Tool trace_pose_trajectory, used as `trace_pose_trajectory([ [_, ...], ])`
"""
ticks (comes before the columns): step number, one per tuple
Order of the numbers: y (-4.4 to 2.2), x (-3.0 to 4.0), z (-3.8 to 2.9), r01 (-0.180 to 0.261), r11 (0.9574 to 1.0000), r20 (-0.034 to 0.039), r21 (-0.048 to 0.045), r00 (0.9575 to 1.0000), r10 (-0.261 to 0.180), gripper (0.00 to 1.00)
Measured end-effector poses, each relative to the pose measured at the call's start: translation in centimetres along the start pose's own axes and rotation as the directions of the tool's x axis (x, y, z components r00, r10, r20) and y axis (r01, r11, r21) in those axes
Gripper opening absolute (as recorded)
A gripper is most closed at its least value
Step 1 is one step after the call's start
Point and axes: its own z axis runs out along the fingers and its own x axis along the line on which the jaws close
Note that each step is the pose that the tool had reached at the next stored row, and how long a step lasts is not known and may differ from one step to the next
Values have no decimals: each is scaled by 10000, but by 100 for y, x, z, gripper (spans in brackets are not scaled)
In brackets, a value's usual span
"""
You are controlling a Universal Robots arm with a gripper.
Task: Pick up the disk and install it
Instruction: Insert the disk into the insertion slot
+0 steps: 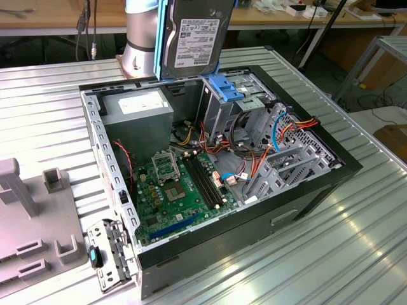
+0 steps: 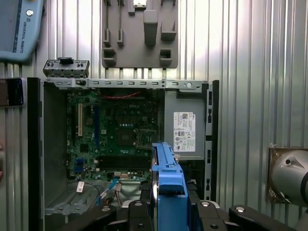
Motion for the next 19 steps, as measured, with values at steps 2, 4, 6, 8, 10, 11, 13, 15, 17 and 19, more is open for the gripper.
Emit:
trace_pose_trajectory([
  [2,0,56,0,0,10000,-6,0,10000,0,37],
  [4,1,78,0,1,10000,-14,1,10000,-1,37],
  [6,1,89,0,1,10000,-29,0,10000,-1,37],
  [8,1,100,0,1,10000,-45,1,10000,-1,37],
  [10,1,114,0,2,10000,-59,-1,10000,-2,37],
  [11,1,136,2,1,10000,-63,0,10000,-1,37],
  [13,1,166,3,2,10000,-72,-1,10000,-2,37],
  [15,1,186,4,2,10000,-80,0,10000,-2,37],
  [17,2,203,4,2,10000,-96,0,10000,-2,37],
  [19,2,231,4,3,10000,-113,0,9999,-3,37],
])
